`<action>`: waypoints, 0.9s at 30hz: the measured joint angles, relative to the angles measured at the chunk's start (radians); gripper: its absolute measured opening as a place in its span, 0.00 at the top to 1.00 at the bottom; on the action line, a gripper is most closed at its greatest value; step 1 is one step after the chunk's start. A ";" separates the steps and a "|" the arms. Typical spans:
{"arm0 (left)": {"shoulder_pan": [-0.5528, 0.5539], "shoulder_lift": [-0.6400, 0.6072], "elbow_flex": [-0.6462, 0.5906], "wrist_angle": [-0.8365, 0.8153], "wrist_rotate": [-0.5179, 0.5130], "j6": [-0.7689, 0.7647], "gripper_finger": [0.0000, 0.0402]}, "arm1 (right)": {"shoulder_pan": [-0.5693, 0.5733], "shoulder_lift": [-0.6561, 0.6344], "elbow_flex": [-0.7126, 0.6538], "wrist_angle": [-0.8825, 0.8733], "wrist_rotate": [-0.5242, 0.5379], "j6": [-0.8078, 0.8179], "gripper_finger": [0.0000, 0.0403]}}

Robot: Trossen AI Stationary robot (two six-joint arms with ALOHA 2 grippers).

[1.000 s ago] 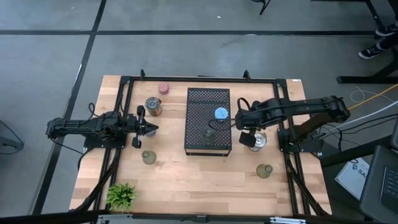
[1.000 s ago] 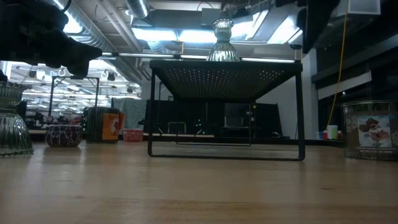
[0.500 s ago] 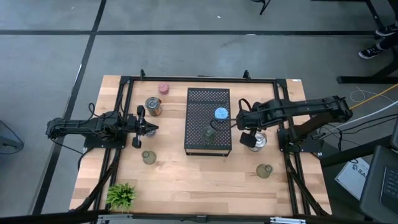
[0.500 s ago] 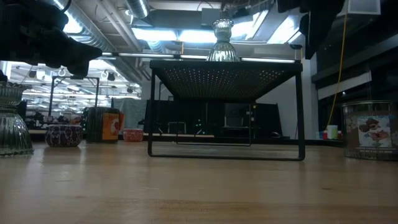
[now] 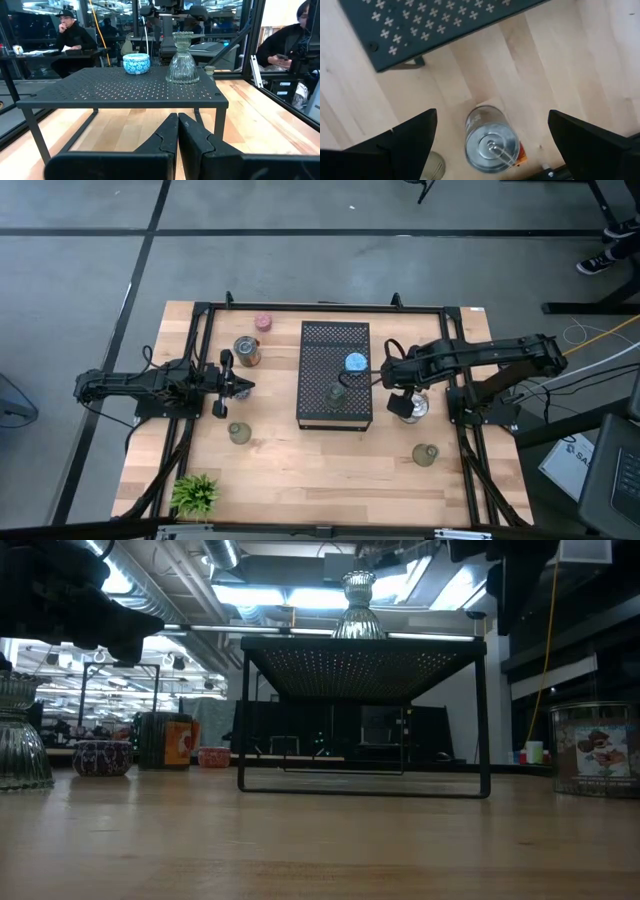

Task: Pick & Place candle stick holders
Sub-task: Put the bottom right glass candle holder on the shelf aligned with the other glass candle holder

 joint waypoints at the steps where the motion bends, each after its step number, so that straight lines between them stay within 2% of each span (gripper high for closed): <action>1: 0.000 0.000 0.000 0.000 0.000 0.000 0.98 | 0.000 -0.002 0.000 -0.001 -0.010 0.000 0.05; 11: 0.000 0.000 0.000 0.000 0.000 0.000 0.98 | 0.000 -0.022 -0.013 -0.036 -0.031 0.028 0.05; 14: 0.000 0.000 0.000 0.000 0.000 0.000 0.98 | 0.005 -0.031 -0.055 -0.030 -0.083 0.047 0.05; 17: 0.000 0.000 0.000 0.000 0.000 0.000 0.98 | 0.035 -0.050 -0.103 -0.029 -0.119 0.073 0.05; 27: 0.000 0.000 0.000 0.001 0.000 0.000 0.98 | 0.167 -0.139 -0.160 0.011 -0.121 0.058 0.05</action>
